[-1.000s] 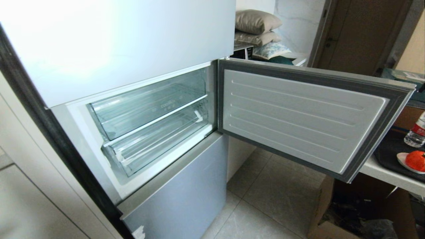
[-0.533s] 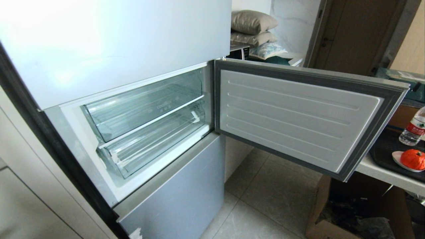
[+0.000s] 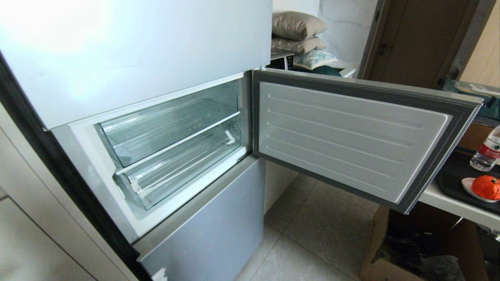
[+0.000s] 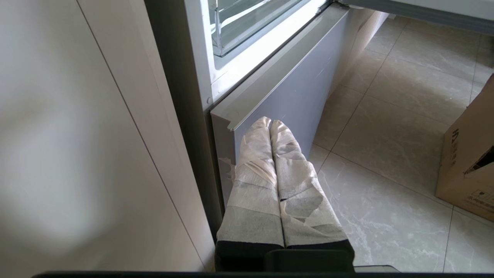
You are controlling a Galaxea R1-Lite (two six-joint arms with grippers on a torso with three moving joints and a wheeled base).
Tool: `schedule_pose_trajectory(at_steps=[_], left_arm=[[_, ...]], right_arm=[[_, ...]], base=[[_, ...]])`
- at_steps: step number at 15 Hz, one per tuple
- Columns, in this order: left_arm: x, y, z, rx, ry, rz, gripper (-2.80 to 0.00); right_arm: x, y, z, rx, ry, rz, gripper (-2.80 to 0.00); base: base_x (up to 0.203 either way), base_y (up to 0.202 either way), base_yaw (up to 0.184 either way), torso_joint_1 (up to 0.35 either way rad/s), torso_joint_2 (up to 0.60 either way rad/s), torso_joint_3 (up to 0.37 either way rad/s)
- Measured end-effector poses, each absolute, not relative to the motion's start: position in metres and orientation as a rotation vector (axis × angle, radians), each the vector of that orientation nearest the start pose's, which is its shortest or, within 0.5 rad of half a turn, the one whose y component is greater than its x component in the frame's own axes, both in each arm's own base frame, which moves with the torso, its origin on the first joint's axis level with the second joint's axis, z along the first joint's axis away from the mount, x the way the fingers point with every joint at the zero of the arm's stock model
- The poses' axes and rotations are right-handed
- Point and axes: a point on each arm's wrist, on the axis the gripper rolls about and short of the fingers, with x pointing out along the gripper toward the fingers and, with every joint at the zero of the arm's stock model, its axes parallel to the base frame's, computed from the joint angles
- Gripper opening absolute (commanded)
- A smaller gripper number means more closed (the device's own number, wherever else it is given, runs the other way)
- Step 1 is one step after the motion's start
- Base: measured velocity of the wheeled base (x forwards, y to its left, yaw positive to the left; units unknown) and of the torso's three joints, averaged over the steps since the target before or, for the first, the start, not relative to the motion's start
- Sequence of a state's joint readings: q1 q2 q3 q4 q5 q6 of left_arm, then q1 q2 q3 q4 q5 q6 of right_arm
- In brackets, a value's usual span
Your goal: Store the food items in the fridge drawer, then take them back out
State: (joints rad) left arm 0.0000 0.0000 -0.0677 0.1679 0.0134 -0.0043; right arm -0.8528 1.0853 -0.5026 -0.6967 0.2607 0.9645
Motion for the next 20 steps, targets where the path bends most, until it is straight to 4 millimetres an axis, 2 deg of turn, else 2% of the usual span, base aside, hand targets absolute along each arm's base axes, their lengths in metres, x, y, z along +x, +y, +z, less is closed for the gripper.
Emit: schedule_pose_trajectory(at_steps=[5,7,9,11,13,16,20], left_arm=[[-0.029,0.000,0.077,-0.004,0.100,0.014,-2.80],[-0.029,0.000,0.077,-0.004,0.100,0.013,-2.80],[-0.029,0.000,0.077,-0.003,0.100,0.014,-2.80],[-0.029,0.000,0.077,-0.004,0.100,0.014,-2.80],[-0.029,0.000,0.077,-0.004,0.100,0.014,-2.80],[-0.029,0.000,0.077,-0.004,0.100,0.014,-2.80],[-0.029,0.000,0.077,-0.004,0.100,0.013,-2.80]], right_arm=[[0.169,-0.185,0.225,1.085,-0.234,-0.333,-2.80],[0.200,-0.209,0.220,1.121,-0.187,-0.272,-2.80],[0.232,-0.224,0.214,1.141,-0.139,-0.207,-2.80],[0.263,-0.230,0.206,1.193,-0.072,-0.117,-2.80],[0.282,-0.229,0.198,1.267,0.010,-0.017,-2.80],[0.293,-0.231,0.197,1.298,0.068,0.072,-2.80],[0.303,-0.235,0.205,1.368,0.142,0.204,-2.80]], base=[[0.000,0.000,0.000,0.000,0.00,0.000],[0.000,0.000,0.000,0.000,0.00,0.000],[0.000,0.000,0.000,0.000,0.00,0.000],[0.000,0.000,0.000,0.000,0.00,0.000],[0.000,0.000,0.000,0.000,0.00,0.000],[0.000,0.000,0.000,0.000,0.00,0.000],[0.000,0.000,0.000,0.000,0.00,0.000]])
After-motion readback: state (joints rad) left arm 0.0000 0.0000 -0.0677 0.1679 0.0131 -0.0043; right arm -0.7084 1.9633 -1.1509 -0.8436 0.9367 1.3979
